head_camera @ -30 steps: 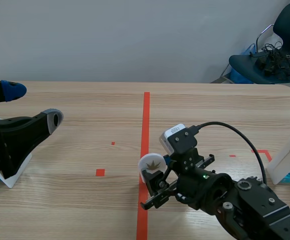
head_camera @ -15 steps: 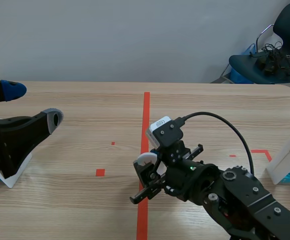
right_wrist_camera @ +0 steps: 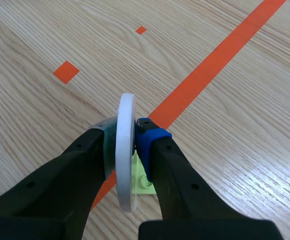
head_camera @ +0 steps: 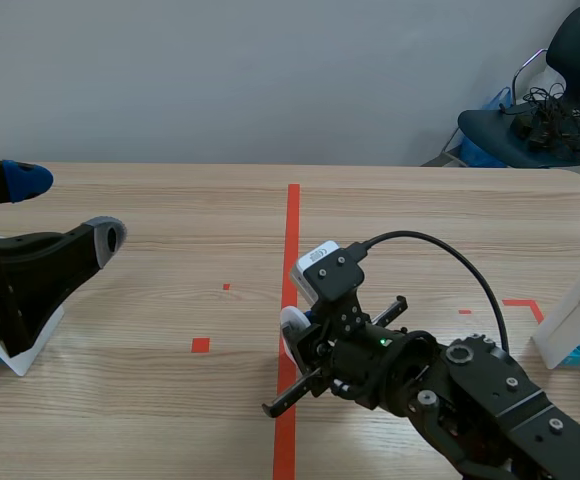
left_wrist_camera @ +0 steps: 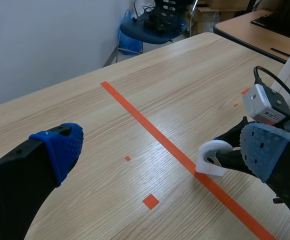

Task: Do the leaf sorting experiment

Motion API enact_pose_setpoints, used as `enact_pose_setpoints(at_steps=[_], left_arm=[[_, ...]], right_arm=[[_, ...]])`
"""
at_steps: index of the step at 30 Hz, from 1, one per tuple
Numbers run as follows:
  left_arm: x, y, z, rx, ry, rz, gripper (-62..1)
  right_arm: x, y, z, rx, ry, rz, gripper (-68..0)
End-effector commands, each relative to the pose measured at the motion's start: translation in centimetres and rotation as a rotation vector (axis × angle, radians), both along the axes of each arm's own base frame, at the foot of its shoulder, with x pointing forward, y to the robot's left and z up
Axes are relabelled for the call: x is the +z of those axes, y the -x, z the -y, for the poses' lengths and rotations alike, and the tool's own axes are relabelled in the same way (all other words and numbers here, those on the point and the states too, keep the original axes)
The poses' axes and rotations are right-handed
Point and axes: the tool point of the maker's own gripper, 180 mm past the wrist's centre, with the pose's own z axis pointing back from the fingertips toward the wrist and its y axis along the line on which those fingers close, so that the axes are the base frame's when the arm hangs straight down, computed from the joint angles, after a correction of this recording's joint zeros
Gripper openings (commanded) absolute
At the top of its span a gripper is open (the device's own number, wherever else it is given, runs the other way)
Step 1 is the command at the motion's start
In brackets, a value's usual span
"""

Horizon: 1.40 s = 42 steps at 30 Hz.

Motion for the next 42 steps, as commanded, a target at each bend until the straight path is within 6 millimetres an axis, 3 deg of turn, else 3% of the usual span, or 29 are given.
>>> enact_pose_setpoints(at_steps=[1, 8, 13, 16, 21, 25, 34, 42], left_arm=[[1.2, 0.0, 0.5, -0.013, 0.023, 0.031, 1.4], [1.2, 0.0, 0.5, -0.013, 0.023, 0.031, 1.4], [1.2, 0.0, 0.5, -0.013, 0.024, 0.031, 1.4], [1.2, 0.0, 0.5, -0.013, 0.024, 0.031, 1.4], [1.2, 0.0, 0.5, -0.013, 0.024, 0.031, 1.4], [1.2, 0.0, 0.5, -0.013, 0.024, 0.031, 1.4], [1.2, 0.0, 0.5, -0.013, 0.023, 0.031, 1.4], [1.2, 0.0, 0.5, -0.013, 0.023, 0.031, 1.4]], right_arm=[[1.6, -0.6, -0.1, 0.000, -0.015, 0.048, -61.7], [5.9, 0.6, 2.4, -0.049, -0.014, 0.125, -61.6], [8.3, 2.2, 6.3, -0.136, 0.006, 0.147, -61.6], [8.8, 2.7, 9.3, -0.220, 0.006, 0.141, -61.6], [7.8, 2.3, 15.1, -0.386, 0.072, 0.131, -61.6], [6.5, 1.5, 18.2, -0.469, 0.072, 0.132, -61.6], [1.6, -0.4, 22.3, -0.595, 0.068, 0.074, -61.6], [1.5, -0.6, 25.8, -0.678, 0.086, 0.091, -60.9]])
